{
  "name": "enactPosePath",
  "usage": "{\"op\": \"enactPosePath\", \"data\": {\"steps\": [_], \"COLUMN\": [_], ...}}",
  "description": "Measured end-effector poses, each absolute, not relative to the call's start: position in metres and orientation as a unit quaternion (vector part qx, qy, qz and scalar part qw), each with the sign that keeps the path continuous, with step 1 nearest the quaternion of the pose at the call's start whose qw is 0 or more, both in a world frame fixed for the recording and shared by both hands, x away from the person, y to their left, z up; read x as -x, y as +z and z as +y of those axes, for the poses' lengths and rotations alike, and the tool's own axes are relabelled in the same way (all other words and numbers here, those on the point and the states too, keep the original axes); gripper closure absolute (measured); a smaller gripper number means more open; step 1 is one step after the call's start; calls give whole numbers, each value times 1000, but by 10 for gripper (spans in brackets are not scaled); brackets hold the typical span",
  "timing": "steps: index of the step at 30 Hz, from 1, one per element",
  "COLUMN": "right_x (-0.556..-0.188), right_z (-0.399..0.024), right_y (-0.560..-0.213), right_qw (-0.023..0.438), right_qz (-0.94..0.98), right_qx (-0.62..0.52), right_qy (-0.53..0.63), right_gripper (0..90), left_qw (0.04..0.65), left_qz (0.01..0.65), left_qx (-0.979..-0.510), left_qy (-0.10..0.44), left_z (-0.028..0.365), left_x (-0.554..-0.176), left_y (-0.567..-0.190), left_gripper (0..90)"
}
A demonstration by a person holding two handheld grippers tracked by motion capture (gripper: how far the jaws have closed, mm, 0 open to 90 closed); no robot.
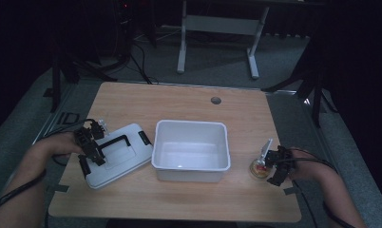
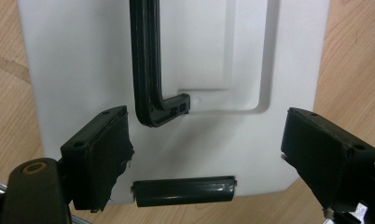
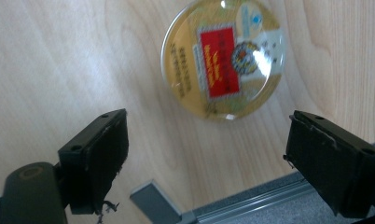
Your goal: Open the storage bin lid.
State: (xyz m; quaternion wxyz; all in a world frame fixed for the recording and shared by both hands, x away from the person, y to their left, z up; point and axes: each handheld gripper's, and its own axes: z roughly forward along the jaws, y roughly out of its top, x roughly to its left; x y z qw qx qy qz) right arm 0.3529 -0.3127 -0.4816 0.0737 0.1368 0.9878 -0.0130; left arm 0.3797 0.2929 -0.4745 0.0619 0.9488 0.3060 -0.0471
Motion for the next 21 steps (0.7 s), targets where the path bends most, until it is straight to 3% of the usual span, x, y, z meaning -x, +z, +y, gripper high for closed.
{"op": "enactPosePath", "data": {"steps": [21], "right_x": [-375], "right_z": [-283], "right_y": [-508], "right_qw": [65], "right_qz": [995], "right_qx": [-62], "right_qy": [-32], "right_gripper": [144], "left_qw": [61], "left_qz": [305], "left_qx": [-949], "left_qy": [-52], "left_z": [293], "left_x": [-380], "left_y": [-475], "left_gripper": [150]}}
